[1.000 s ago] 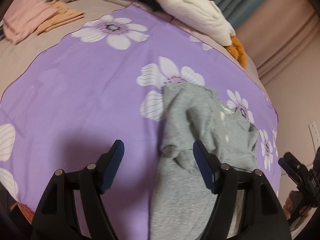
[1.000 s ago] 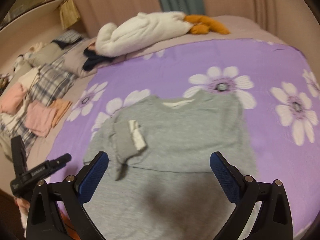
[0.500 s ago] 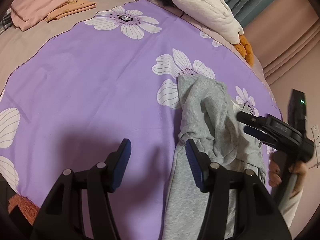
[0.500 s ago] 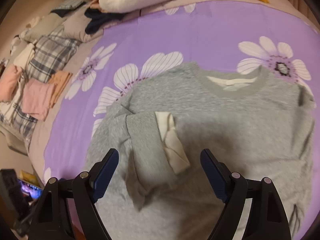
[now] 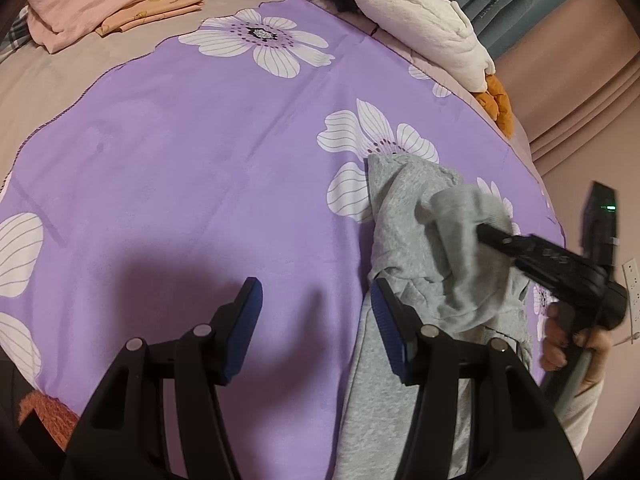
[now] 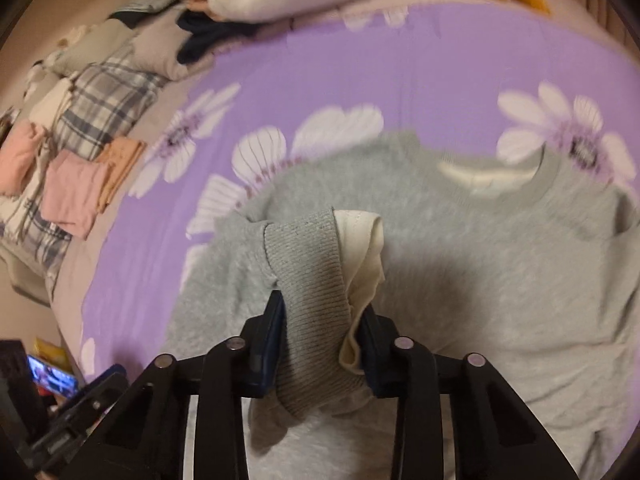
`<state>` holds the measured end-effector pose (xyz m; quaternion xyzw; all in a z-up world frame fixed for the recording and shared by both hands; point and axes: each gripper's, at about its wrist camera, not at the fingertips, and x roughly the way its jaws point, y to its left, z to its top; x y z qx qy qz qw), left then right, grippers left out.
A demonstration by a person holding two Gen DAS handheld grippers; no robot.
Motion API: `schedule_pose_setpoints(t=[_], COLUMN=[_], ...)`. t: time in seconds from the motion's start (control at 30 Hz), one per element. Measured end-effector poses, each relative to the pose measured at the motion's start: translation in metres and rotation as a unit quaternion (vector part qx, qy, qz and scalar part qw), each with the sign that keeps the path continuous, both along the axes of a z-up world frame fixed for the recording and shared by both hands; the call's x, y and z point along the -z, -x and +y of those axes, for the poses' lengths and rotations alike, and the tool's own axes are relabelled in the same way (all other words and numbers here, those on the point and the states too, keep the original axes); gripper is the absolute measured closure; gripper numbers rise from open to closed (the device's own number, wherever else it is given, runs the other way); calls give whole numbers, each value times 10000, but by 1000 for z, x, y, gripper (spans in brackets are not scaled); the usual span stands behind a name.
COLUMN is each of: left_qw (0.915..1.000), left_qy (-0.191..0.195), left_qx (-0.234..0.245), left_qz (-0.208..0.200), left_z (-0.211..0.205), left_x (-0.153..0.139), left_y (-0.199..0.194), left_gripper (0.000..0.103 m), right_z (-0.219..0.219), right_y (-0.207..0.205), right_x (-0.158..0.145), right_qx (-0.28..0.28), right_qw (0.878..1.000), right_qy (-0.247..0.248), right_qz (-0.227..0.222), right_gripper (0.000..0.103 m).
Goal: Fold small clothes
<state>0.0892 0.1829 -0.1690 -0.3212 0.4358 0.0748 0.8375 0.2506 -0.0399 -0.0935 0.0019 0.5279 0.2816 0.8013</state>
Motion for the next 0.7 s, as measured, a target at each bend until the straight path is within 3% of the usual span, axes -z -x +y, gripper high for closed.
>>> schedule_pose_setpoints(t=[0.33,0.47,0.6,0.7], left_qw=[9992,9984,9971,9960], left_qy=[29,-55,-136,-173], left_qx=[388,562,730,811], left_qz=[-95,-21,176,342], left_z=[-16,-29,-42,-51], left_x=[-7,-4,7,17], left_y=[-38,-59,-80,-91], left_gripper=[47,49,58,58], right_z=[-32,-30,-34,-41], right_y=[0,-8,-9,-8], right_x=[-82,-96,-103,-105], right_qx=[261,366,414,470], right_qw=[9908,9834,9797,9783], right_qy=[116,345,470,514], right_qz=[-1326,-1743,-1906,-1952], right_gripper=[71,71,71,71])
